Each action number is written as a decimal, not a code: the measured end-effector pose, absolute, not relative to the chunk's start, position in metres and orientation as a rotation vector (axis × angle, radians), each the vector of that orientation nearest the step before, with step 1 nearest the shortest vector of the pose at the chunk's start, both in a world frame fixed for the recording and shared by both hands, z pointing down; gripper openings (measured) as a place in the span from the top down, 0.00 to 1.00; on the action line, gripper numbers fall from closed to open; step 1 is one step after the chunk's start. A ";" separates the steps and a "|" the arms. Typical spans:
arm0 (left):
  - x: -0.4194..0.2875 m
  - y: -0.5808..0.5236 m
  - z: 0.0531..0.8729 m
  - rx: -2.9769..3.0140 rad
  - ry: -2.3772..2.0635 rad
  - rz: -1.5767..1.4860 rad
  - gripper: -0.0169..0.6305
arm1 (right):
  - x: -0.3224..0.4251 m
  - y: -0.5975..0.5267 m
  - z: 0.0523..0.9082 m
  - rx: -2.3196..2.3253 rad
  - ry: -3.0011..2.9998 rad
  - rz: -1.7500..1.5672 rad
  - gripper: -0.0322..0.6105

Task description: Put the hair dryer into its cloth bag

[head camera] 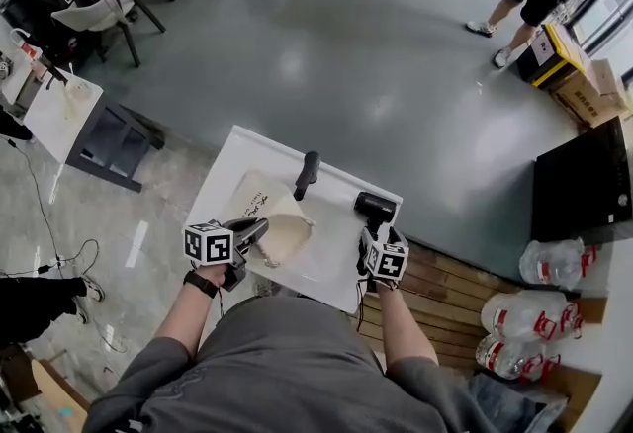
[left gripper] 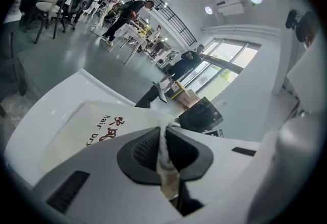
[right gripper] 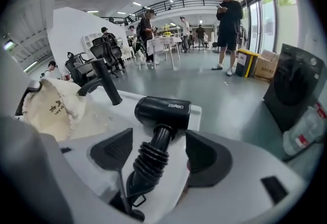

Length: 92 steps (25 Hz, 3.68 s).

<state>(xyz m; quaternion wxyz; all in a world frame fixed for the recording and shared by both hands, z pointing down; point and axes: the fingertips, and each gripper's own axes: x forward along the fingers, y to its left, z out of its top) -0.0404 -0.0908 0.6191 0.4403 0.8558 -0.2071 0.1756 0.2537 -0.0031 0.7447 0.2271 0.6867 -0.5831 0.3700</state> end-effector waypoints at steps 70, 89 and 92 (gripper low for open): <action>-0.037 -0.098 0.640 2.079 -0.553 0.416 0.94 | 0.148 0.048 0.740 1.017 -1.808 0.847 0.57; -0.029 -0.096 0.640 2.075 -0.553 0.421 0.94 | 0.062 0.030 0.724 0.747 -1.879 0.560 0.57; -0.030 -0.097 0.640 2.067 -0.565 0.414 0.94 | 0.062 0.032 0.723 0.749 -1.879 0.539 0.57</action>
